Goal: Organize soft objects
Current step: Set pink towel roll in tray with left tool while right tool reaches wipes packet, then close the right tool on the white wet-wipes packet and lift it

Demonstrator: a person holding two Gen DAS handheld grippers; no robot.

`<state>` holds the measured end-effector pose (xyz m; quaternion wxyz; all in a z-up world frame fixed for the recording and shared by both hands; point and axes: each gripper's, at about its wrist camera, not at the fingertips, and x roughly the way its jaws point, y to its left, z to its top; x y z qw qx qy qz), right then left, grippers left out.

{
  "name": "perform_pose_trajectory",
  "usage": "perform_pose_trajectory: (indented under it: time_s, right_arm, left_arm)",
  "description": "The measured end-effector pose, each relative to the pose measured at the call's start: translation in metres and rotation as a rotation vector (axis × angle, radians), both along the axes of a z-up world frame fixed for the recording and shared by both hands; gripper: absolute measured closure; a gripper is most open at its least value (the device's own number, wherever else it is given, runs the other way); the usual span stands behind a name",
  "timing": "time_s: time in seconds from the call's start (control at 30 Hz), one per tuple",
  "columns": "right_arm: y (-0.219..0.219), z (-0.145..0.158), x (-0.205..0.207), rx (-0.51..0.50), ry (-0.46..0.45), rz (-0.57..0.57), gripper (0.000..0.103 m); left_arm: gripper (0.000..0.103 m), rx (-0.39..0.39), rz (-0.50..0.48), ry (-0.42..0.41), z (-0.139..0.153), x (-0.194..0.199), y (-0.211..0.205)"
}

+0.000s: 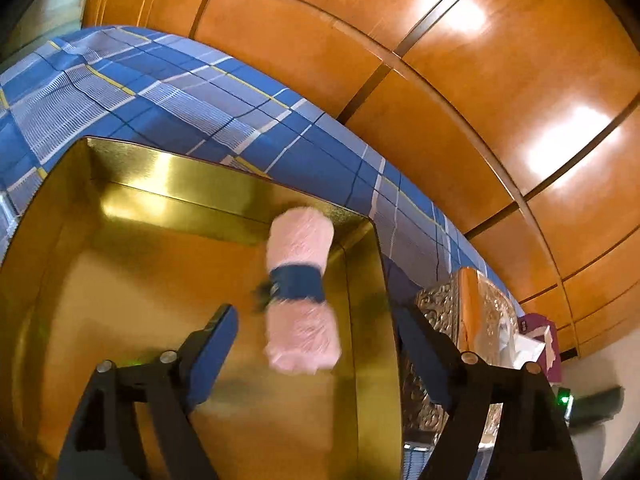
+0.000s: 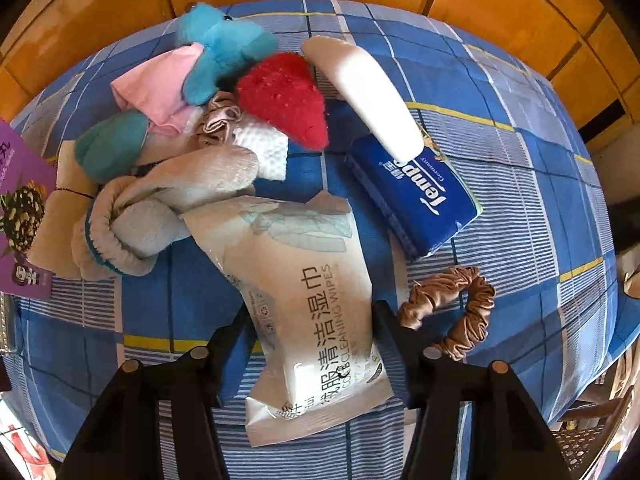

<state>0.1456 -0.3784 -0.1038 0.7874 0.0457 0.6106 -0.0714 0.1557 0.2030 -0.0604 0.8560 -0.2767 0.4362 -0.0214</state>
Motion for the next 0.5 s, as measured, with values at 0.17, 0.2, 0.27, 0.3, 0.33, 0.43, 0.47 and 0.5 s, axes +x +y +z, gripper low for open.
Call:
perform_pose_trajectory:
  time_s: [0.17, 0.2, 0.27, 0.3, 0.33, 0.43, 0.47, 0.5]
  right_arm:
    - [0.009, 0.004, -0.007, -0.032, -0.017, 0.003, 0.054]
    - [0.011, 0.005, -0.01, -0.027, -0.018, -0.001, 0.054]
    - [0.011, 0.009, -0.016, -0.006, -0.029, -0.008, 0.055]
    - [0.014, 0.013, -0.022, 0.011, -0.037, -0.01, 0.055]
    - [0.012, 0.016, -0.025, 0.03, -0.045, -0.011, 0.055]
    - [0.013, 0.03, -0.036, 0.094, -0.077, -0.008, 0.055]
    - [0.013, 0.035, -0.038, 0.112, -0.087, -0.007, 0.055]
    - [0.012, 0.038, -0.038, 0.127, -0.094, -0.007, 0.055]
  left_arm:
    - [0.02, 0.104, -0.057, 0.007, -0.004, -0.029, -0.012]
    - [0.02, 0.13, -0.067, 0.004, -0.005, -0.038, -0.015]
    - [0.02, 0.154, -0.078, -0.004, -0.007, -0.051, -0.017]
    - [0.02, 0.161, -0.083, -0.01, -0.007, -0.056, -0.018]
    - [0.02, 0.172, -0.09, -0.02, -0.007, -0.063, -0.02]
    - [0.02, 0.176, -0.108, -0.032, -0.006, -0.075, -0.023]
    - [0.02, 0.173, -0.114, -0.036, -0.005, -0.078, -0.024]
    - [0.02, 0.173, -0.118, -0.041, -0.004, -0.08, -0.025]
